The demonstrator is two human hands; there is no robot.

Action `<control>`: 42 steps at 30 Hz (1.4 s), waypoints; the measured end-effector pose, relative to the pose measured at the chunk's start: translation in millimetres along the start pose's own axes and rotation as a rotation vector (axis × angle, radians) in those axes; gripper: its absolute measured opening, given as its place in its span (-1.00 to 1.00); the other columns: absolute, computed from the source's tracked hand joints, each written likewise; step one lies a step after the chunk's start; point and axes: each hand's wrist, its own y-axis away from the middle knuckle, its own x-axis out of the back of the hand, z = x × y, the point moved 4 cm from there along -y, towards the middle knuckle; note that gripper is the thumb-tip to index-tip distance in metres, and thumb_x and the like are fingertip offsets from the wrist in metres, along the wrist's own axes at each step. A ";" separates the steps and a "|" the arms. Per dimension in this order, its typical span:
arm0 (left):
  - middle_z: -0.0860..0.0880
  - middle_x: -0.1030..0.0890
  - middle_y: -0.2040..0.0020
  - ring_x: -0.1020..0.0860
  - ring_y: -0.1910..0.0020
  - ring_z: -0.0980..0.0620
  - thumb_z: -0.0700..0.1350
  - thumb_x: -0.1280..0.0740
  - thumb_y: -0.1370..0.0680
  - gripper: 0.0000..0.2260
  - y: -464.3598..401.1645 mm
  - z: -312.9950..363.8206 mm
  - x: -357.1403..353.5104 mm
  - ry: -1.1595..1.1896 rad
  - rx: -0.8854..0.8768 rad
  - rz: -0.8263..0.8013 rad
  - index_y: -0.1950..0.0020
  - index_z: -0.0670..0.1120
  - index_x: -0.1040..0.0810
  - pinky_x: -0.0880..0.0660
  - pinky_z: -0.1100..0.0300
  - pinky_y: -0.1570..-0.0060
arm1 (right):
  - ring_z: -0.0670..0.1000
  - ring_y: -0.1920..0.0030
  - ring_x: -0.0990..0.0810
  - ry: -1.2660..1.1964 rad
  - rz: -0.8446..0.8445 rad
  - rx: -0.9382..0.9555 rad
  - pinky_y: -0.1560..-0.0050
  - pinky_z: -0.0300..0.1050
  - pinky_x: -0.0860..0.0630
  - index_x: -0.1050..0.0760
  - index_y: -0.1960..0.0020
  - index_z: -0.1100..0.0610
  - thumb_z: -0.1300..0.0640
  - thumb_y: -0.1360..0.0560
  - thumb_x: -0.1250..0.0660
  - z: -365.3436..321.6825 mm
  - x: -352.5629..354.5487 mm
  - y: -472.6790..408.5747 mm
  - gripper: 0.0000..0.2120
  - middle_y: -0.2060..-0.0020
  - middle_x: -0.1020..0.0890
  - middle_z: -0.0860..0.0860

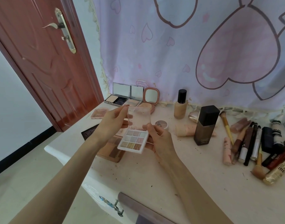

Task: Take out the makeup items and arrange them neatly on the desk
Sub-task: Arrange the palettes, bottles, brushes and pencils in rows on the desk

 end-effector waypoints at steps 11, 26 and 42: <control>-0.05 -0.26 -0.37 -0.24 -0.36 -0.01 0.21 -0.41 -0.35 -0.04 45.8 -13.4 -34.4 -0.614 -0.151 -0.010 -0.52 -0.03 0.11 -0.31 0.05 -0.28 | 0.01 0.17 -0.64 -0.124 0.178 -0.011 0.30 -0.18 -0.59 -0.53 0.11 0.17 0.19 -0.56 -0.24 -5.3 8.8 -0.7 -0.87 0.19 -0.65 0.05; -0.02 -0.48 -0.23 -0.48 0.02 0.10 -0.03 -0.47 -0.39 -0.28 13.7 -33.6 67.2 -0.402 -0.038 0.265 -0.45 -0.06 -0.20 -0.39 0.24 0.02 | 0.02 -0.02 -0.62 0.439 -0.070 0.161 -0.13 -0.18 -0.52 -0.56 0.00 0.14 0.21 -0.58 -0.18 3.4 -42.6 -24.7 -0.82 0.00 -0.64 0.08; -0.13 -0.44 -0.30 -0.44 -0.23 -0.10 -0.02 -0.44 -0.43 -0.33 -37.1 -94.0 152.6 -0.355 0.131 0.415 -0.44 -0.11 -0.20 -0.40 0.02 -0.16 | 0.11 -0.51 0.20 1.753 -0.351 0.323 -0.39 0.29 0.34 0.02 -0.52 0.03 -0.27 -0.55 0.11 75.1 -156.7 -120.6 -0.36 -0.53 0.04 0.04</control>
